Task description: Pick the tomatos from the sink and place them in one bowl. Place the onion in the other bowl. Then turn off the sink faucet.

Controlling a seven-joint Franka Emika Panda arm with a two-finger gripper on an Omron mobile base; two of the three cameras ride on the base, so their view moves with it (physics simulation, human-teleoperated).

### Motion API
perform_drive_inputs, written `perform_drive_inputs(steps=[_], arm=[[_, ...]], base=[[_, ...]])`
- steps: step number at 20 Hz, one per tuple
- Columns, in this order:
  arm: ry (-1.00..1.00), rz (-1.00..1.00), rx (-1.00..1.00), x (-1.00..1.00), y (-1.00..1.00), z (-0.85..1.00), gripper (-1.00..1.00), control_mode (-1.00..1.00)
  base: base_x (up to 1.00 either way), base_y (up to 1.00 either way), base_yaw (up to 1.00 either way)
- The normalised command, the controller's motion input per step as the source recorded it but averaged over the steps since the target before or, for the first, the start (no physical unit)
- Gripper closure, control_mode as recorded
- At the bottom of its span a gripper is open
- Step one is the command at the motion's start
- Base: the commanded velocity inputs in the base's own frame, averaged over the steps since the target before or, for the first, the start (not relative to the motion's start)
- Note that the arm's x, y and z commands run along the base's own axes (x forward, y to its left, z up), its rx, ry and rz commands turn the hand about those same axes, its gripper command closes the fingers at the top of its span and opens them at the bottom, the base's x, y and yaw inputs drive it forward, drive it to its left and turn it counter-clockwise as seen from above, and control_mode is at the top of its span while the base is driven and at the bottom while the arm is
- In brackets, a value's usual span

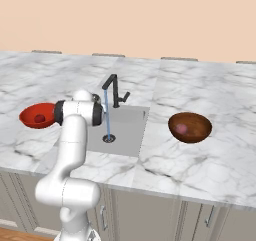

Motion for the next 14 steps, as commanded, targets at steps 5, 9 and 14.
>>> perform_drive_inputs(steps=[5,9,14], arm=[[-0.06,-0.11,-0.02,-0.31,0.00,0.53,1.00,-1.00],[-0.08,-0.11,-0.05,-0.37,0.00,0.53,1.00,-1.00],[-0.06,-0.07,-0.05,-0.37,0.10,0.50,1.00,-1.00]], base=[[0.00,0.00,0.00],[0.00,0.00,0.00],[0.00,0.00,0.00]])
